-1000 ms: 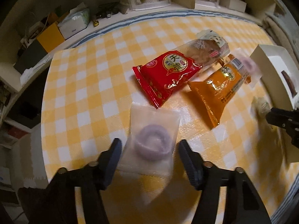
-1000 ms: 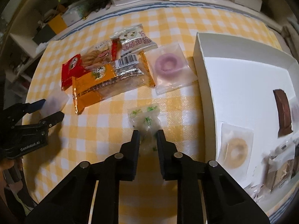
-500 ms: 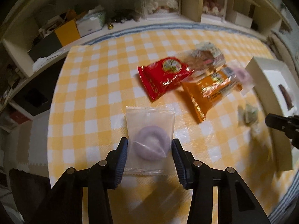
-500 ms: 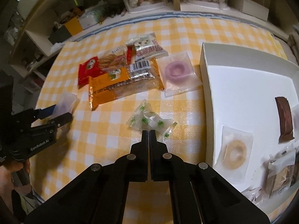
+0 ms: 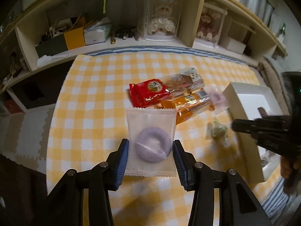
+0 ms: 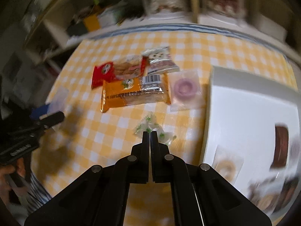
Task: Organize snacks
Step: 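Carry both packets into the white tray and open both tools to release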
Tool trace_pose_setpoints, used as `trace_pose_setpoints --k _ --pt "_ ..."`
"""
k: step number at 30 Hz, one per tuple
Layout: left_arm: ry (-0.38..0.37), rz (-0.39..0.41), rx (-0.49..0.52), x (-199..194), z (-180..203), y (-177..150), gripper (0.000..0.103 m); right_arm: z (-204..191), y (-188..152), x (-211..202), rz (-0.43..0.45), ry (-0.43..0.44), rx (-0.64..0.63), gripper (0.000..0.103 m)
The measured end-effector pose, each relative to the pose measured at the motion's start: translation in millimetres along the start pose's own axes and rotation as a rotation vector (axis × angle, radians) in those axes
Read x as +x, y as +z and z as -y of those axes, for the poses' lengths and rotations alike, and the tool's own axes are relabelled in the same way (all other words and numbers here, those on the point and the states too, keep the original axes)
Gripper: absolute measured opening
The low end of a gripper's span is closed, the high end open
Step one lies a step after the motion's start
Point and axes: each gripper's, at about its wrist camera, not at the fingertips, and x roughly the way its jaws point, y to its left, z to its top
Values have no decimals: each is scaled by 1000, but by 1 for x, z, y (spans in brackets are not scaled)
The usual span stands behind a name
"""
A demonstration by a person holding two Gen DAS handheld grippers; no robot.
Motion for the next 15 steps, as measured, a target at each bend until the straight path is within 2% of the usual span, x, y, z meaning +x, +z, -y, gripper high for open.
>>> trace_pose_setpoints --k 2,3,4,5,11,12,14,15 --pt "-12 11 -8 -3 -1 -3 46 -2 7 10 -31 -3 -84 17" --pt "-21 14 -14 -4 -2 -5 46 -2 9 13 -43 -12 -118 39" --pt "-31 15 -23 -5 -3 -7 46 -4 10 17 -50 -22 -162 55" --pt "-39 17 -33 -5 -5 -8 46 -6 11 20 -51 -30 -220 57" --pt "-64 21 -65 -5 -11 -9 46 -17 6 41 -129 -32 -460 48" --pt "-67 22 -73 -5 -12 -10 46 -21 3 46 -148 -38 -501 44" --pt "-70 20 -86 -5 -12 -12 46 -25 -1 52 -163 -58 -542 30" --pt "-69 20 -87 -5 -12 -13 46 -26 -2 54 -164 -66 -548 29"
